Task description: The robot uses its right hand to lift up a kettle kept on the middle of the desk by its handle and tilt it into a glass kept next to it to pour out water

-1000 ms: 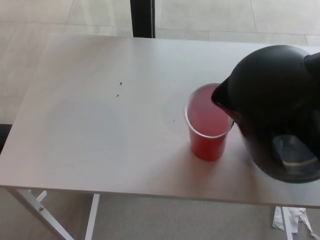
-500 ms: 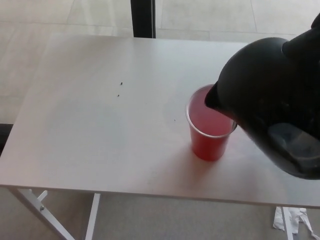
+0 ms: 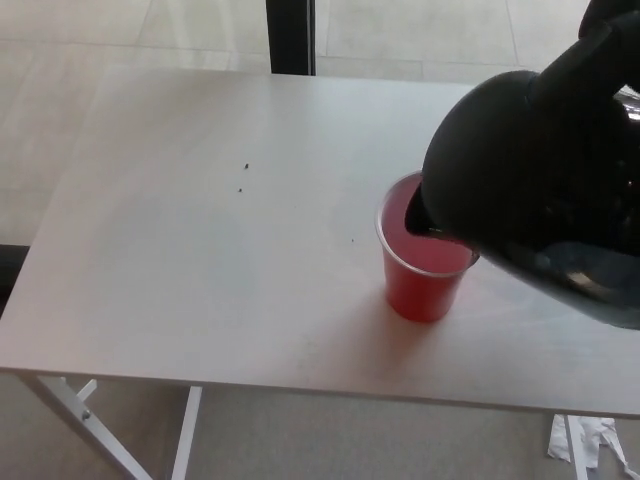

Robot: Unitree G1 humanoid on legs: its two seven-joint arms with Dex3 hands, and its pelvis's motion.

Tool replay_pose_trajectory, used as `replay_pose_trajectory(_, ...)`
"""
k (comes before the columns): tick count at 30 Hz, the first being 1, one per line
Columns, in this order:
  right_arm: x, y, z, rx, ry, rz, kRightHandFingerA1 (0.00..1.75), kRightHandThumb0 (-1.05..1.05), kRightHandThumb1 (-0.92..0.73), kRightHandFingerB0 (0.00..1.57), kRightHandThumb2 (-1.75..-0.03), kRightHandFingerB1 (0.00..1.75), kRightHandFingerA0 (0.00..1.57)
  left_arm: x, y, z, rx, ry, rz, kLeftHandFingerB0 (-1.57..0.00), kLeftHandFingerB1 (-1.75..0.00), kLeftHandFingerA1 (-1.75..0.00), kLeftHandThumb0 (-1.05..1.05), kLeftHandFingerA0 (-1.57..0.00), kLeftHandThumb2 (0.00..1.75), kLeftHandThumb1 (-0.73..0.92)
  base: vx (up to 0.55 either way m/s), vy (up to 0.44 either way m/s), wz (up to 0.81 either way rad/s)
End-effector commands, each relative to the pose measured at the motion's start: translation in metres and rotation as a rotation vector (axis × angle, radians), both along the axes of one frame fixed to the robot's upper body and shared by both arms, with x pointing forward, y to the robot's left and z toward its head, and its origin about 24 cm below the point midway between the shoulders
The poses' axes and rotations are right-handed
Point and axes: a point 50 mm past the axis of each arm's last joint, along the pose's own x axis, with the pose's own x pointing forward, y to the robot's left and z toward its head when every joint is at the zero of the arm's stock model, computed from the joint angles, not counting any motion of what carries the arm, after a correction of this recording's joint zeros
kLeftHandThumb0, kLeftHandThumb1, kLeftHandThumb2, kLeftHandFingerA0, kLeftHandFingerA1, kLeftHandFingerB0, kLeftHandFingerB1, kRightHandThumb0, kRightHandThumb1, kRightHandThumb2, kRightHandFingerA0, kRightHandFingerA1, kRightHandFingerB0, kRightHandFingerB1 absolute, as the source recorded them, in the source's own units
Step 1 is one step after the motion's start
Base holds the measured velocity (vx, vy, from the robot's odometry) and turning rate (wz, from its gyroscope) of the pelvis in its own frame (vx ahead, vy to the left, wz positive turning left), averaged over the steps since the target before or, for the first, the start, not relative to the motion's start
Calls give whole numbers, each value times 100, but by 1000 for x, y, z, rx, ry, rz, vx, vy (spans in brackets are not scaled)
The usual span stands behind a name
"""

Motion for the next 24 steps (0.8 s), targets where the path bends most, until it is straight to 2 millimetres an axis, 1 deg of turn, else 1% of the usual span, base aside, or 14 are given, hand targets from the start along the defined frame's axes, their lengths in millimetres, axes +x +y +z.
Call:
replay_pose_trajectory(1, -3, 19, 3, -189, -66, 85, 175, -22, -47, 90, -103, 108, 93, -1, 6, 7, 6, -6, 19, -116, -115, -115, -21, -125, 81, -10, 0, 0, 0)
replay_pose_trajectory(3, -3, 20, 3, -206, -77, 92, 175, -22, -47, 90, -103, 108, 93, -1, 6, 7, -1, -12, 27, -116, -115, -115, -21, -125, 81, -10, 0, 0, 0)
replay_pose_trajectory(4, -3, 24, 3, -237, -98, 105, 175, -23, -42, 76, -106, 154, 94, -1, 7, 7, 7, -6, 21, -90, -157, -111, -105, -122, 115, 32, 0, 0, 0)
replay_pose_trajectory(9, -4, 35, 2, -362, -136, 128, 175, -30, -47, 83, -99, 123, 95, 0, 7, 8, 12, -3, 20, -92, -156, -104, -105, -129, 114, 31, 0, 0, 0)
replay_pose_trajectory(10, -4, 38, 1, -383, -134, 129, 135, -36, -46, 81, -105, 84, 122, -1, 7, 8, 17, 2, 15, -88, -159, -108, -105, -124, 116, 32, 0, 0, 0)
replay_pose_trajectory(11, -5, 39, 0, -391, -131, 128, 135, -36, -46, 81, -105, 84, 122, -1, 7, 8, 16, 1, 14, -88, -159, -108, -105, -124, 116, 32, 0, 0, 0)
replay_pose_trajectory(12, -3, 43, -1, -402, -128, 126, 175, -27, -48, 76, -99, 135, 94, -1, 7, 8, 13, -2, 8, -89, -158, -108, -105, -125, 114, 31, 0, 0, 0)
replay_pose_trajectory(14, -3, 46, -2, -412, -129, 123, 175, -27, -49, 80, -99, 131, 92, -1, 6, 8, 16, -3, 6, -91, -157, -103, -105, -129, 114, 33, 0, 0, 0)
replay_pose_trajectory(15, -3, 48, -2, -424, -138, 117, 175, -27, -49, 83, -94, 118, 92, -1, 6, 8, 16, -2, 1, -113, -114, -116, -21, -125, 82, -9, 0, 0, 0)
replay_pose_trajectory(16, -3, 48, -2, -424, -138, 117, 175, -27, -49, 83, -94, 118, 92, -1, 6, 8, 16, -2, 1, -113, -114, -116, -21, -125, 82, -9, 0, 0, 0)
replay_pose_trajectory(17, -4, 49, -1, -441, -154, 114, 175, -28, -51, 85, -88, 110, 92, 0, 6, 8, 16, -2, 2, -92, -156, -97, -105, -135, 114, 32, 0, 0, 0)
replay_pose_trajectory(21, -4, 53, 0, -508, -178, 86, 174, -32, -56, 83, -73, 88, 92, 0, 6, 8, 2, -24, 14, -96, -152, -97, -105, -135, 112, 32, 0, 0, 0)
replay_pose_trajectory(23, -3, 56, 1, -570, -194, 73, 175, -33, -58, 75, -72, 147, 91, 0, 6, 8, 6, -6, 17, -73, -173, -74, -104, -150, 122, 19, 0, 0, 0)
replay_pose_trajectory(24, -2, 56, 1, -584, -201, 68, 175, -35, -54, 80, -76, 148, 94, 1, 6, 8, 9, -4, 12, -95, -152, -97, -105, -137, 116, 35, 0, 0, 0)
